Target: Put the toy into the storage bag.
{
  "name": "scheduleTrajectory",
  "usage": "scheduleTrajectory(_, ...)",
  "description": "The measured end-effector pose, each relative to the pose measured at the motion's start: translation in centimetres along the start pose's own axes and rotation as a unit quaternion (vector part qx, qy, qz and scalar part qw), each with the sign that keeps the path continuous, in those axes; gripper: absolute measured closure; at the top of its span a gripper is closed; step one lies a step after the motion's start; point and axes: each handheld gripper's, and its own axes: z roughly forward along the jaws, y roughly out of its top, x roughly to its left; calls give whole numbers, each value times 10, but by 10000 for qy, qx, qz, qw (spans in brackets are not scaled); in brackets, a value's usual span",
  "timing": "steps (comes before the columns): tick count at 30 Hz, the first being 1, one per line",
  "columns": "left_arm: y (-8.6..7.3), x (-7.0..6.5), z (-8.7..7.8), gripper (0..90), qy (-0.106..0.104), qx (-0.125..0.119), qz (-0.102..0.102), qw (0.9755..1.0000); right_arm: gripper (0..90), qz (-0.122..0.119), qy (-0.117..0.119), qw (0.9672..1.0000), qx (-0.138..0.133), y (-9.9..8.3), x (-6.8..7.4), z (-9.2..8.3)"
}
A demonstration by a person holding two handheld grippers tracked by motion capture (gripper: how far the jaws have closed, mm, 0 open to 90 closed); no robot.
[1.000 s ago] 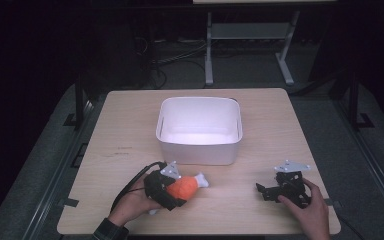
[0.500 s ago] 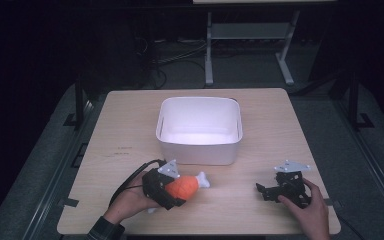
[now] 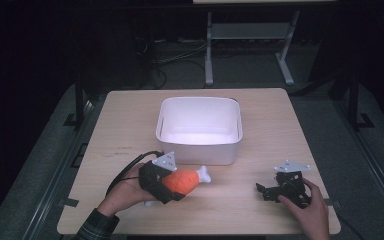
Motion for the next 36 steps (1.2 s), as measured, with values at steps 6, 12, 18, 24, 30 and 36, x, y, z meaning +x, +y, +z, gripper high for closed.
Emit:
scheduleTrajectory(6,10,3,-8,217,-55,-13,123,9999,0,1,0,10000,1,0,0,0)
scheduleTrajectory(12,19,5,-15,218,-132,-73,233,9996,0,2,0,10000,2,0,0,0)
scheduleTrajectory(18,27,6,-22,218,-166,-110,337,9992,0,2,1,10000,0,0,0,0)
scheduleTrajectory(24,38,8,-33,218,-161,-154,454,9987,0,4,4,10000,2,0,0,0)
scheduleTrajectory(30,52,11,-42,218,-182,-169,591,9979,0,4,2,10000,4,0,0,0)
scheduleTrajectory(36,64,21,-49,218,-139,-175,725,9971,0,8,5,10000,0,0,0,0)
